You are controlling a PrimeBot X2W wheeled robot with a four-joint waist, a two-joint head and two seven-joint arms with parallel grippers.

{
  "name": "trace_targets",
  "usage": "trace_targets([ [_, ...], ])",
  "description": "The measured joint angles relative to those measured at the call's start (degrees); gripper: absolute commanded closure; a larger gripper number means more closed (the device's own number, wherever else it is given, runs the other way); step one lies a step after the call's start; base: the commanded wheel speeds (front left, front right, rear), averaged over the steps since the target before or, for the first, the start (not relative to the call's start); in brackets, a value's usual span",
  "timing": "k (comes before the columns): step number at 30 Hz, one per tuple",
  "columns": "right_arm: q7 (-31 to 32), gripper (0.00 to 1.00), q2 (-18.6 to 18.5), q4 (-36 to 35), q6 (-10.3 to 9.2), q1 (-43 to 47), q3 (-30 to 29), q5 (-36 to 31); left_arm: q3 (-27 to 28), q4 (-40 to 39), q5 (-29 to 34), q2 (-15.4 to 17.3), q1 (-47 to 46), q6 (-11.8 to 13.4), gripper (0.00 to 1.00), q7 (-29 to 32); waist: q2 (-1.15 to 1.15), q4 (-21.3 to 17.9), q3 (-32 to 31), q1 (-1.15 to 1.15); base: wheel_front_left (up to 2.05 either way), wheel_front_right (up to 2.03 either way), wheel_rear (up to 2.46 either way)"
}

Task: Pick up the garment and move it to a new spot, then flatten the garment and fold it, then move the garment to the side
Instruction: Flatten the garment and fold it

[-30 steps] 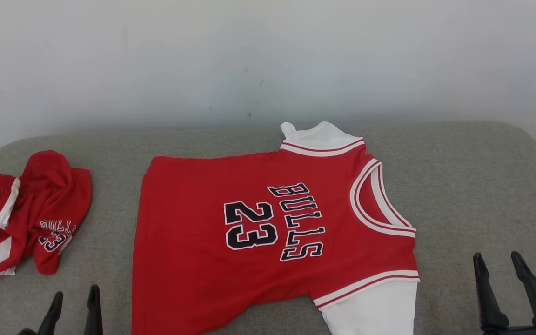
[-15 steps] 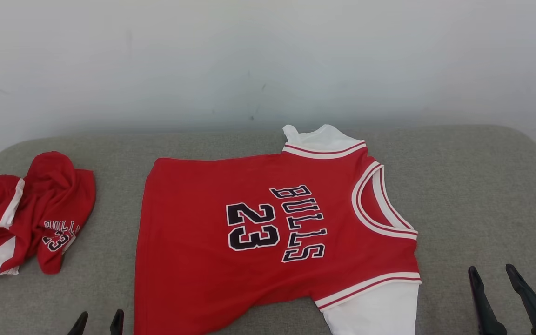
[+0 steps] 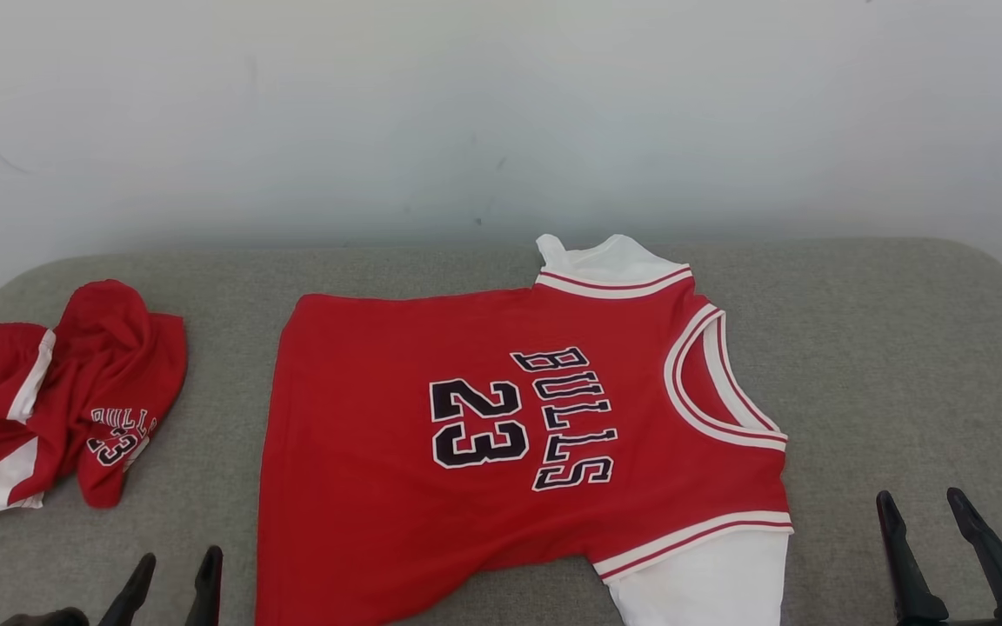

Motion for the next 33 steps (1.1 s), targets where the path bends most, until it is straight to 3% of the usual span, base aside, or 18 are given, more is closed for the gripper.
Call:
trace_targets([
  [10,1.87,0.0,0.7,-1.46,0.0,0.94,-0.7,-1.0,5.01,0.25,0.33,-6.46,-0.25,0.04,0.0,-1.03,0.0,0.25,1.33,0.0,0.0,0.0,0.0],
  [19,2.86,0.0,0.75,-1.66,0.0,0.81,-1.18,-1.01,9.05,0.53,1.45,-9.81,-1.76,0.04,0.0,-3.0,0.0,0.46,1.67,0.0,0.0,0.0,0.0],
  [30,3.86,0.0,0.86,-2.54,0.0,0.76,-1.56,-1.36,6.81,3.04,1.66,-9.71,-2.44,-0.14,0.0,-0.96,0.0,0.83,2.29,0.0,0.0,0.0,0.0],
  [33,3.93,0.0,0.88,-2.76,0.0,0.73,-1.68,-1.41,4.16,5.48,1.1,-9.07,-3.22,-2.32,0.0,2.13,0.0,1.01,2.84,0.0,0.0,0.0,0.0],
])
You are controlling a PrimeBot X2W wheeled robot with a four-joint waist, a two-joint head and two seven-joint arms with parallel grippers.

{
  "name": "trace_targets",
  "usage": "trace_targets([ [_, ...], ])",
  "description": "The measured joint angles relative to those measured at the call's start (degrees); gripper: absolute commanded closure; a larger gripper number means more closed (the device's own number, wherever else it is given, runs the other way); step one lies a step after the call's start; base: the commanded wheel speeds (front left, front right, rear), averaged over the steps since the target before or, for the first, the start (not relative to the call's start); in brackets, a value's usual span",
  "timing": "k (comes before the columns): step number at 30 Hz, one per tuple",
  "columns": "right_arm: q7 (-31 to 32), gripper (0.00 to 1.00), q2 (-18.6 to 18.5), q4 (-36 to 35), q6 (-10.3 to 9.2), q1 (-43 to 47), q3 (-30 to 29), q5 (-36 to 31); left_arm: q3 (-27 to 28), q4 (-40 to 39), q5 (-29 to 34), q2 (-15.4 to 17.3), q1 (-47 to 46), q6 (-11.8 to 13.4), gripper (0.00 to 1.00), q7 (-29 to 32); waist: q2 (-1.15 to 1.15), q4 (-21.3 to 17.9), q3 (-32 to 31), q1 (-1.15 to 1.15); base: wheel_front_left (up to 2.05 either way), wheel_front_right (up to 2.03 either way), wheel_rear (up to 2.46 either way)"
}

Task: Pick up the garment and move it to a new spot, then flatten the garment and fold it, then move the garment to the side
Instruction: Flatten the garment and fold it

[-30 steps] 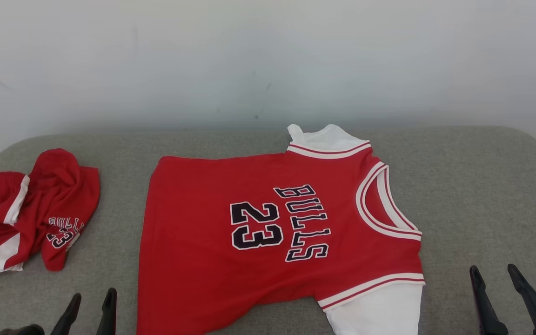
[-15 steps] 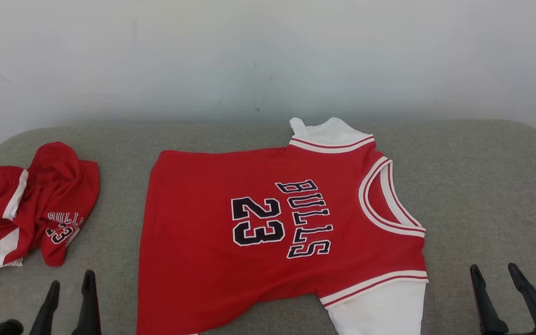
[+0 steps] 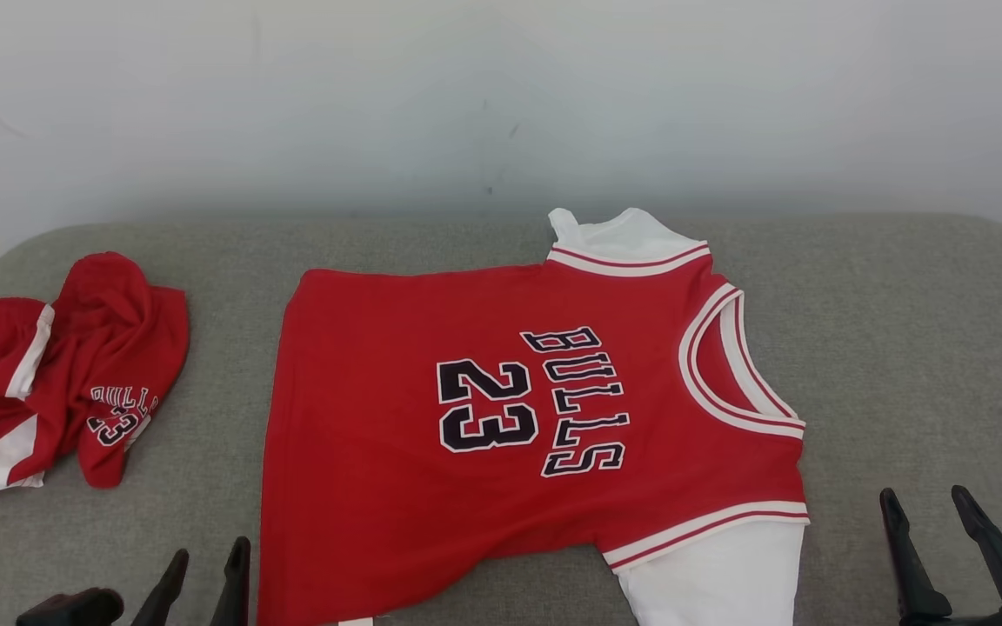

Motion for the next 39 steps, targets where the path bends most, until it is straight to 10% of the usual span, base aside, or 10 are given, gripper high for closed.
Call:
trace_targets([
  [28,2.0,0.0,-0.59,-0.1,0.05,-4.55,0.82,-0.29,-5.75,16.55,-3.96,3.02,-7.21,-5.88,0.0,18.84,0.0,-2.63,3.65,-0.01,0.0,0.0,0.0],
  [29,1.99,0.0,-0.59,-0.09,0.05,-4.55,0.78,-0.29,-5.94,16.83,-3.82,3.11,-7.53,-6.0,0.14,19.02,0.0,-2.7,3.67,-0.01,0.0,0.0,0.0],
  [31,1.99,0.0,-0.59,0.02,0.05,-4.54,0.66,-0.29,-5.83,17.13,-3.75,3.1,-7.92,-6.28,0.95,19.02,0.0,-2.79,3.67,-0.01,0.0,0.0,0.0],
  [39,6.65,0.0,-0.81,3.23,2.79,-3.75,2.21,4.08,-6.01,17.63,-3.31,2.87,-8.5,-6.33,1.0,17.53,0.0,-2.6,3.58,-0.01,0.0,0.0,0.0],
])
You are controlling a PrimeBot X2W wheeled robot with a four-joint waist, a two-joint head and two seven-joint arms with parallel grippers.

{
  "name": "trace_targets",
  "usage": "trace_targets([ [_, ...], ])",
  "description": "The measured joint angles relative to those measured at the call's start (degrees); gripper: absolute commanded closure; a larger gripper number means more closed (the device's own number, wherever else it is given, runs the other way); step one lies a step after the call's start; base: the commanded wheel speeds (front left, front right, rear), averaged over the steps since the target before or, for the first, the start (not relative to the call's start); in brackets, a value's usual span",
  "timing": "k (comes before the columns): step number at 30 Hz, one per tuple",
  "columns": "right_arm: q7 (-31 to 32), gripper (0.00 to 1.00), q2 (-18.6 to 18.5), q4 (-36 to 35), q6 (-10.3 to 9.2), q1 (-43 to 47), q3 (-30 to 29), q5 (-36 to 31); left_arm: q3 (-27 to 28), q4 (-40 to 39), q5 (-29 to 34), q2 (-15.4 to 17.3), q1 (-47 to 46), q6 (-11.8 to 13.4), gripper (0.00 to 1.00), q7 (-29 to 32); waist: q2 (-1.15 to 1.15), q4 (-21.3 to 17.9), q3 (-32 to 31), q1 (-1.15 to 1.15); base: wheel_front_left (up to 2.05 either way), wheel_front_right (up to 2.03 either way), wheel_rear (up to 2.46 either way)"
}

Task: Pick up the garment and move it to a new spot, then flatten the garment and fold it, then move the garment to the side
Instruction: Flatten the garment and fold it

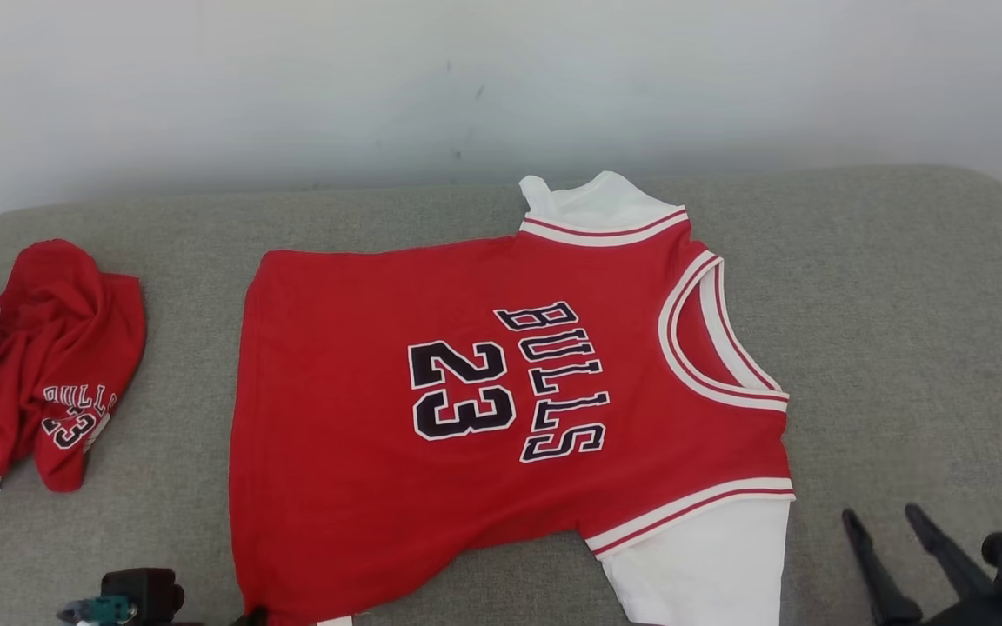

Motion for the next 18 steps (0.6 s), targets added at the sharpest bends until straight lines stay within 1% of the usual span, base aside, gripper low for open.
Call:
trace_targets([
  [3,3.45,0.0,-0.96,1.66,1.56,2.75,0.8,2.27,-0.21,-0.16,0.79,-0.44,-0.77,-0.01,1.0,-1.54,0.0,0.58,-0.12,0.0,0.0,0.0,0.0],
  [6,6.31,0.0,-1.13,2.19,2.41,3.66,2.19,3.75,0.21,-0.16,1.92,-0.51,-1.63,0.05,1.0,-3.3,0.0,1.24,-0.25,0.0,0.0,0.0,0.0],
  [10,8.33,0.0,-0.87,2.55,2.85,3.72,3.26,4.48,-0.04,-0.05,2.47,-0.83,-1.79,0.12,1.0,-4.38,0.0,1.86,-0.37,0.0,0.0,0.0,0.0],
  [14,11.05,0.0,-0.1,3.57,2.89,3.86,5.09,4.91,-0.41,0.1,2.63,-1.97,-2.13,0.2,1.0,-6.14,0.0,2.74,-0.33,0.0,0.0,0.0,0.0],
  [18,13.49,0.0,0.08,5.49,2.9,3.81,6.88,4.89,0.48,0.48,2.72,-3.0,-2.72,1.08,1.0,-7.94,0.0,3.54,-0.16,0.0,0.0,0.0,0.0],
])
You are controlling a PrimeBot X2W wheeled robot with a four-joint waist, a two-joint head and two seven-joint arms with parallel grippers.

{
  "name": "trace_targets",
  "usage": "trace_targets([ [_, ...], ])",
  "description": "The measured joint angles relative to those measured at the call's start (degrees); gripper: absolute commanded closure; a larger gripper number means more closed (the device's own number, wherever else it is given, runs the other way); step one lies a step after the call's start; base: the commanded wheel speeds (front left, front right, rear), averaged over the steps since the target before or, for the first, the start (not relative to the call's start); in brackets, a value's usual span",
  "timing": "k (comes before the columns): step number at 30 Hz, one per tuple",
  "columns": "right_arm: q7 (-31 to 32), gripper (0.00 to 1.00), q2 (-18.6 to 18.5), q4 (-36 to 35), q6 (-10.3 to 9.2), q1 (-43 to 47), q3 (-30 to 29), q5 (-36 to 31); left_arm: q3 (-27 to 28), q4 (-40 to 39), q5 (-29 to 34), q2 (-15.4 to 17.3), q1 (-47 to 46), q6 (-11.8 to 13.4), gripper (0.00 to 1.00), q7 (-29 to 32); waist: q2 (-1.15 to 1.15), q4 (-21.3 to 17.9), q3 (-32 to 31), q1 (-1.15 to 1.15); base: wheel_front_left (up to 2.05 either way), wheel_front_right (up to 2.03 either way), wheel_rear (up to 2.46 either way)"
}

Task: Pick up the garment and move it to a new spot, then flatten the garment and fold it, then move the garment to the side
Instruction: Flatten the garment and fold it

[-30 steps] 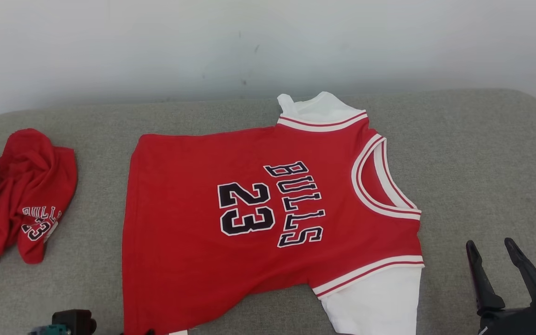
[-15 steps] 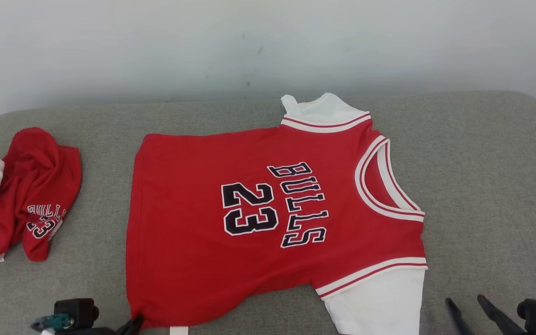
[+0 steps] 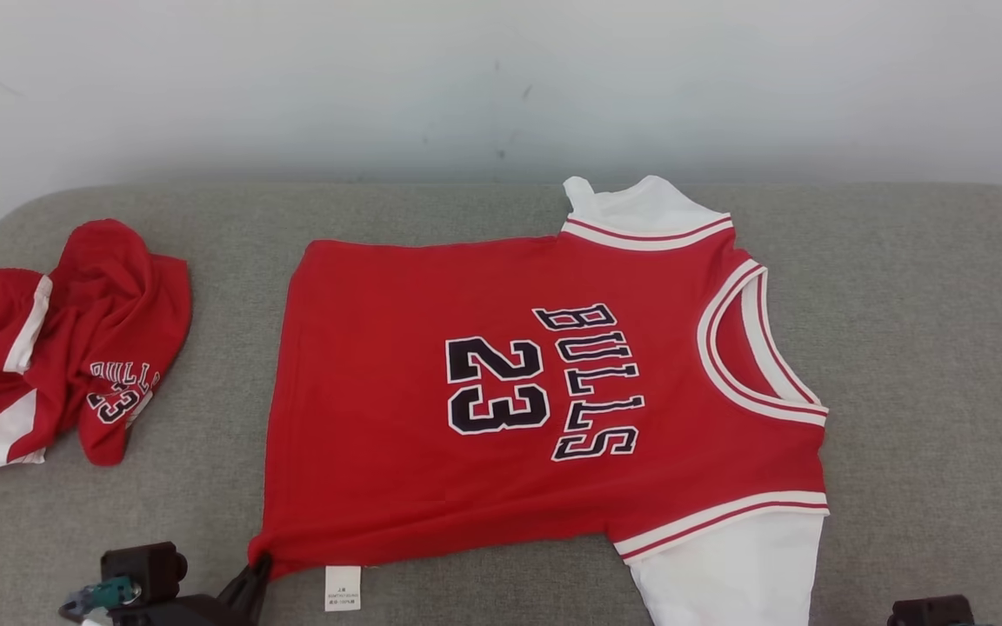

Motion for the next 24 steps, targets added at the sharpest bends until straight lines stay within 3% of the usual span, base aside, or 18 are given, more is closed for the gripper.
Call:
trace_targets([
  [9,3.12,0.0,0.29,3.54,-0.32,-1.16,1.46,-0.71,0.55,1.3,0.03,-0.51,-0.09,0.47,1.0,-2.91,0.0,0.62,0.24,0.0,0.0,0.0,0.0],
  [10,3.46,0.05,0.37,3.75,-0.32,-1.36,1.66,-0.7,0.53,1.46,0.03,-0.51,-0.09,0.45,1.0,-2.99,0.0,0.61,0.26,0.0,0.0,0.0,0.0],
  [11,3.49,0.71,0.58,4.02,-0.32,-1.57,1.86,-0.7,0.53,1.59,0.04,-0.51,-0.09,0.44,1.0,-3.43,0.0,0.58,0.28,0.0,0.0,0.0,0.0],
  [12,3.52,1.0,0.63,4.39,-0.3,-1.85,2.29,-0.79,0.51,1.75,0.04,-0.51,-0.16,0.38,1.0,-3.48,0.0,0.56,0.31,0.0,0.0,0.0,0.0],
  [24,1.88,1.0,0.43,5.94,0.52,-4.6,-0.25,-0.31,0.9,4.04,0.0,-0.42,-0.97,-0.56,1.0,-6.03,0.0,-0.28,0.4,0.0,0.0,0.0,0.0],
])
